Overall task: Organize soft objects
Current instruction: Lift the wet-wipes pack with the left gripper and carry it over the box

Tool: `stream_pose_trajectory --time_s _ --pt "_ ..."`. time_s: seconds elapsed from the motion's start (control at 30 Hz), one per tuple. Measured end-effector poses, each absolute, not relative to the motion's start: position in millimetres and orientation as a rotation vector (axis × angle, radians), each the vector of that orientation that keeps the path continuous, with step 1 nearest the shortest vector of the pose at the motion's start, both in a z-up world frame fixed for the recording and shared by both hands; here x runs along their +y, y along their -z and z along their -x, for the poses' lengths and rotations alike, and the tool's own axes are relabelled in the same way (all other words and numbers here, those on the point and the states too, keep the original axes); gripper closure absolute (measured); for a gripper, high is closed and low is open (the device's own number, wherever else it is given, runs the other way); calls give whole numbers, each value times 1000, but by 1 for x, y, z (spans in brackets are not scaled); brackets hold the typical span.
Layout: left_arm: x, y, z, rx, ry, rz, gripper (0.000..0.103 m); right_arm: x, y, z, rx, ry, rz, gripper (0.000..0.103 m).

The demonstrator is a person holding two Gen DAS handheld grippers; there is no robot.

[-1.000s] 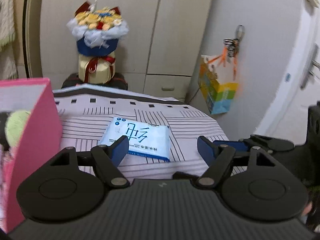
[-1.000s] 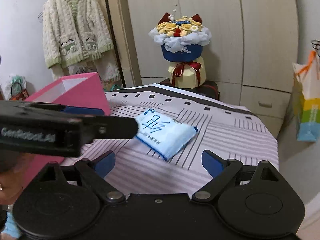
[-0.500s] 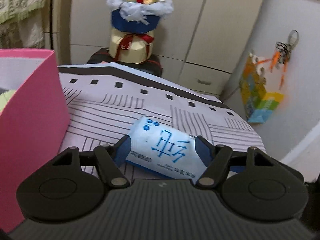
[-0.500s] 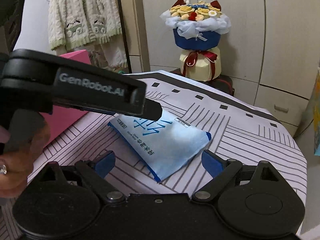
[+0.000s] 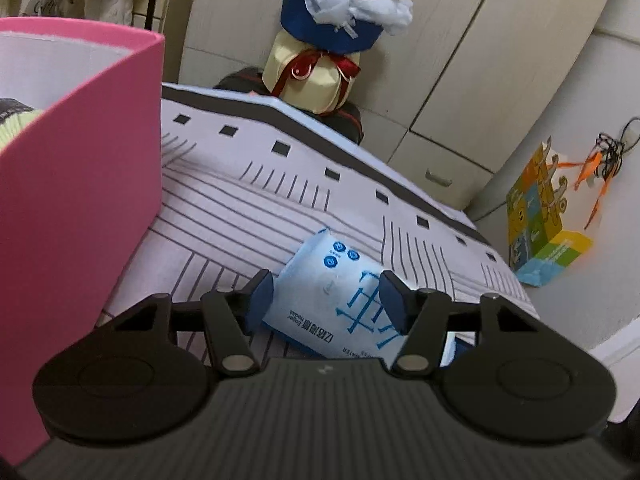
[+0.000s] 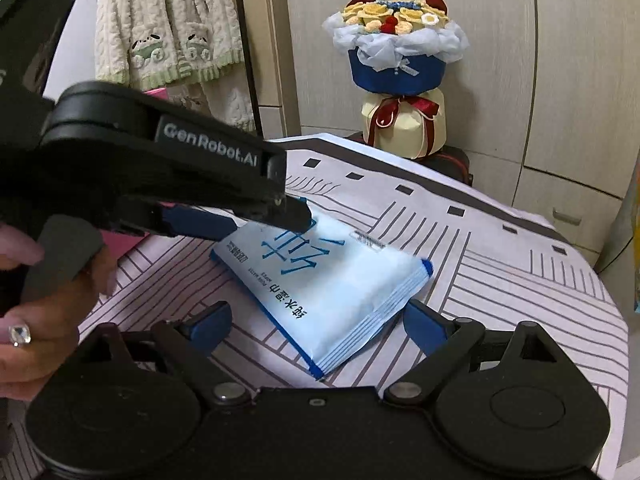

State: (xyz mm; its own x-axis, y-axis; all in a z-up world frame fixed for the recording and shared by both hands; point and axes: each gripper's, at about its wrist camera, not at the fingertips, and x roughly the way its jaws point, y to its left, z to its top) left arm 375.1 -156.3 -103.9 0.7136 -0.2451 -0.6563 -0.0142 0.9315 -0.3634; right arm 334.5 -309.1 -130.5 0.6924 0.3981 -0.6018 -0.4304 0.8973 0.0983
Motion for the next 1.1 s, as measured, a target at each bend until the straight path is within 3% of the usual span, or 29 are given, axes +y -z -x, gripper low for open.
stream_pose_trajectory --time_s 0.17,0.4,0.87,1.1 --pt "-158 106 -375 824 191 360 46 -307 131 -336 667 -448 37 24" --pt "-165 104 -369 835 208 341 46 -302 128 -331 675 -422 46 33" --pt "-162 92 -323 841 325 404 46 -310 116 -298 687 -388 26 34" --pt "-175 86 -289 854 391 298 46 -311 110 -260 678 -354 46 34"
